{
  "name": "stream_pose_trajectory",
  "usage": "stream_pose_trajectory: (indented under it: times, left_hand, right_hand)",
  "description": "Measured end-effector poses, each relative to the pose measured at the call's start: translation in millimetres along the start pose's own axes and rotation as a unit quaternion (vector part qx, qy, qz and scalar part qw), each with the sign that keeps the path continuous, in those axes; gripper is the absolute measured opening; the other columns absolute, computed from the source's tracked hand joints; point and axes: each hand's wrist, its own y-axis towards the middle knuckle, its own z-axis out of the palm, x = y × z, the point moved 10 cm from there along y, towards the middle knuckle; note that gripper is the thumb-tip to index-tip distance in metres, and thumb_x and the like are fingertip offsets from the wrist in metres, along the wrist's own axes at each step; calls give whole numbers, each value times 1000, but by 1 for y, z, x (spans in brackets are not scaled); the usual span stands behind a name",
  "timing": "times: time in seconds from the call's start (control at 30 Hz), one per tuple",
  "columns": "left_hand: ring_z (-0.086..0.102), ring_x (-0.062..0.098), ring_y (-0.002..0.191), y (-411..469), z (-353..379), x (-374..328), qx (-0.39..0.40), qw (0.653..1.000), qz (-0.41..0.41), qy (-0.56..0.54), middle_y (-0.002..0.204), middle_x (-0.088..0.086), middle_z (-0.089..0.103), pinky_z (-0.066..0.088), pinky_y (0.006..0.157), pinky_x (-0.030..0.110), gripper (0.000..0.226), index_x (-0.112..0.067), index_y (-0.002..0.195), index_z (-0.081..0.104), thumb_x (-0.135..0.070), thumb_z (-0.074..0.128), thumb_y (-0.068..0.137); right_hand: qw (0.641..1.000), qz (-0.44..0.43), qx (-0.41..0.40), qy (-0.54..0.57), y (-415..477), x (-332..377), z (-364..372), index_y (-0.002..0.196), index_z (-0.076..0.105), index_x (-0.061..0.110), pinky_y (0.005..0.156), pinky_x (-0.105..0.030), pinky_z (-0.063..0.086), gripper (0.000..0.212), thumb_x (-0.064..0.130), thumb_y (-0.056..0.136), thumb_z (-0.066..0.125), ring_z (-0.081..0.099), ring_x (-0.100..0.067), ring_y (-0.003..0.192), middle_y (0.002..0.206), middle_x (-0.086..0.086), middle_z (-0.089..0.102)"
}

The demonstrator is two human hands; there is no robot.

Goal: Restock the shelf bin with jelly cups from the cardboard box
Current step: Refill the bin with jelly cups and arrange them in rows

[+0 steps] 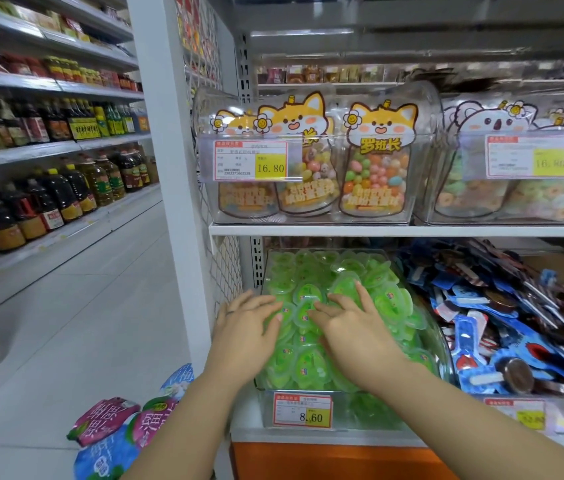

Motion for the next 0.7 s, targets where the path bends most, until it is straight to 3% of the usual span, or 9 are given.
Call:
stream_pose_trajectory:
  times: [0.2,0.5,0.7]
  left_hand:
    - [15,12,142,3,13,4,50,998,-15,16,148,-19,34,11,117,38,43,-37,139,42,-47,35,98]
    - [39,14,126,7,7,-1,-21,999,-10,-35,134,-8,45,27,107,28,40,-26,132,54,-41,45,96]
    - [42,15,123,3,6,4,-24,997,-15,-67,127,-6,48,33,107,37,38,-25,129,58,-40,47,95]
  right_hand:
    - [1000,-4,-9,-1,1,5,1,144,32,21,112,-52,-12,53,18,94,48,17,-20,143,153,0,31]
    - [999,-9,-26,20,-2,4,-5,144,33,20,112,-49,-14,49,25,97,44,18,-20,143,152,0,32]
    - [999,-12,-25,18,-2,6,-4,145,32,20,113,-49,-13,49,26,97,43,17,-19,143,153,0,29]
